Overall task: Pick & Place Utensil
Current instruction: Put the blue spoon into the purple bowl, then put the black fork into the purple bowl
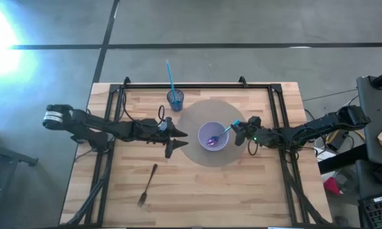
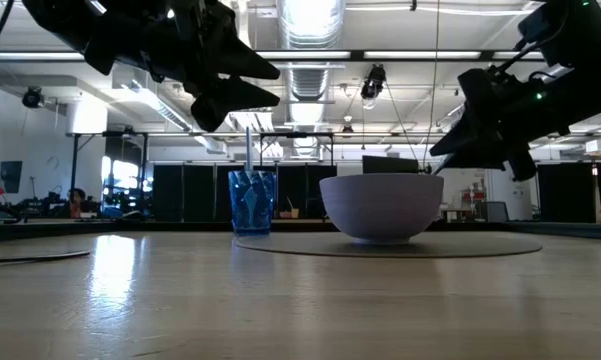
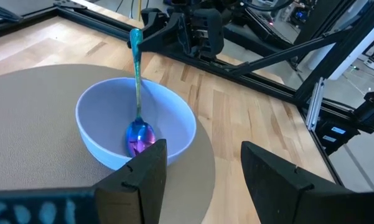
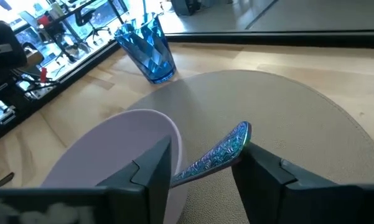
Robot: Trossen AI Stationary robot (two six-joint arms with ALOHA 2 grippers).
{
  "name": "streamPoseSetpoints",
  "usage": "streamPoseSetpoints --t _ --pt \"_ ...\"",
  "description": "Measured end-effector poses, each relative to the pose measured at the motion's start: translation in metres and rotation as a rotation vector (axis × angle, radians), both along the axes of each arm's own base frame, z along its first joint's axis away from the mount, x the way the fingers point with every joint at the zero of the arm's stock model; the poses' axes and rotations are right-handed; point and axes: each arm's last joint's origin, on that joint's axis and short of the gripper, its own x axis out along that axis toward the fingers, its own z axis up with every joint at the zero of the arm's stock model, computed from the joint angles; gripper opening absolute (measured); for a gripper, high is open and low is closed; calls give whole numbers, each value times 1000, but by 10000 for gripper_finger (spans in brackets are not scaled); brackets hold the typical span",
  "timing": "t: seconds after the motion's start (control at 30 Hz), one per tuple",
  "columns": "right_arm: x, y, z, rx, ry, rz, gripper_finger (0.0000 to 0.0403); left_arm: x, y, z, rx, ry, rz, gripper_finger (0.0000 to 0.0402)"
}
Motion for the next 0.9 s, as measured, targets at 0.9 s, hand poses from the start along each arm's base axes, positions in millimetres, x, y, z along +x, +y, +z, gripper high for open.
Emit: streamPoseSetpoints --t 0.9 --pt "-22 -3 19 4 -41 9 162 -17 0 27 -1 -95 -2 196"
